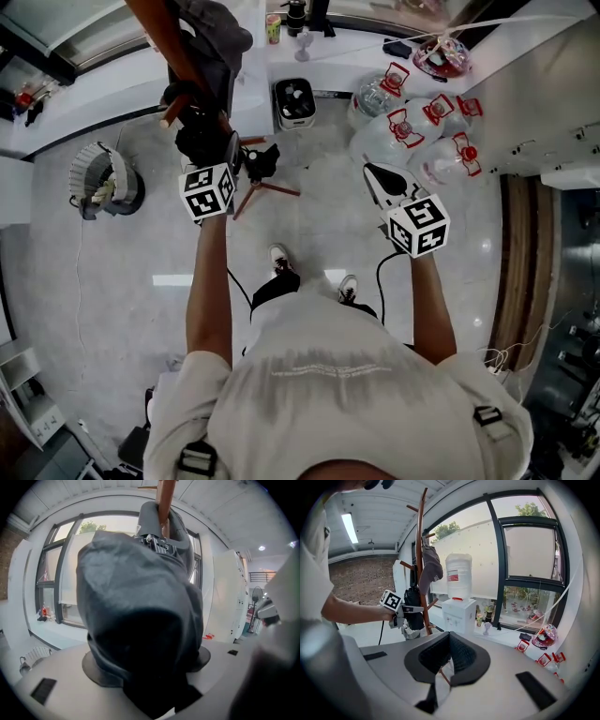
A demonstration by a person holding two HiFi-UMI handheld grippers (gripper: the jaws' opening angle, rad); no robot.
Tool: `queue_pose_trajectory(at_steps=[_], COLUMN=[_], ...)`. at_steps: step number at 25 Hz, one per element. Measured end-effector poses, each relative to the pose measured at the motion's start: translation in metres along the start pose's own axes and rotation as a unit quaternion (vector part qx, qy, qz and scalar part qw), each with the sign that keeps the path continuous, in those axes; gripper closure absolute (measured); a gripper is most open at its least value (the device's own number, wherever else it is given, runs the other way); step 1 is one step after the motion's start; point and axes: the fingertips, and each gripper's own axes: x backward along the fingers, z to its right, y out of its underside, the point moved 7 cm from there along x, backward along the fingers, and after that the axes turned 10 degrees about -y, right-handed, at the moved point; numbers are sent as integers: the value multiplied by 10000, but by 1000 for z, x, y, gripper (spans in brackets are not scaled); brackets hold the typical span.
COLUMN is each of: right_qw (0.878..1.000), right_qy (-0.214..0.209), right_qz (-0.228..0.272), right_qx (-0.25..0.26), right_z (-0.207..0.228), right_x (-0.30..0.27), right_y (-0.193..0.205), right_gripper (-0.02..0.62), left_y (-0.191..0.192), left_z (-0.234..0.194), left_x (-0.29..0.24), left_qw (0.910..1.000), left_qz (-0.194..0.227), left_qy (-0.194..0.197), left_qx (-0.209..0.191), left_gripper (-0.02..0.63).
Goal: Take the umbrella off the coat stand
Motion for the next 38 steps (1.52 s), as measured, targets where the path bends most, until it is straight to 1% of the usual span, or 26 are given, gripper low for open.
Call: queue_pose_trajectory(at_steps=[6,11,18,24,26,29,34,38], right_qw=[9996,9989,9973,9943,9927,9893,9823,9775], right_qy=[-74,-214,-319,-399,-463,-592,-780,-910], right_qz=[260,411,602,853,941,1080,1276,1400], right_qx=[11,106,257,497,591,779,1128,1291], right_z=[5,4,7,8,6,-2,-10,-16], right_x=[12,22,38,51,56,66,77,82], right_y=[-6,-10,-17,-34,-41,-50,-67,-77], right_gripper=[572,572,572,572,572,572,572,572], left_y=[2,-6,-27,-39,-41,-42,-40,-34], left_z=[1,2,5,14,20,24,29,37], left_x=[21,42,83,132,152,185,239,280], left_qw=[9995,9990,9988,9985,9983,9975,9940,9908], left_qz=[-312,-386,-166,-65,18,132,314,482], left_qy=[-98,-219,-399,-533,-569,-697,-1035,-1256], left_qx=[-23,39,236,-109,-147,-77,172,161], left_gripper=[302,310,310,308,308,308,307,305])
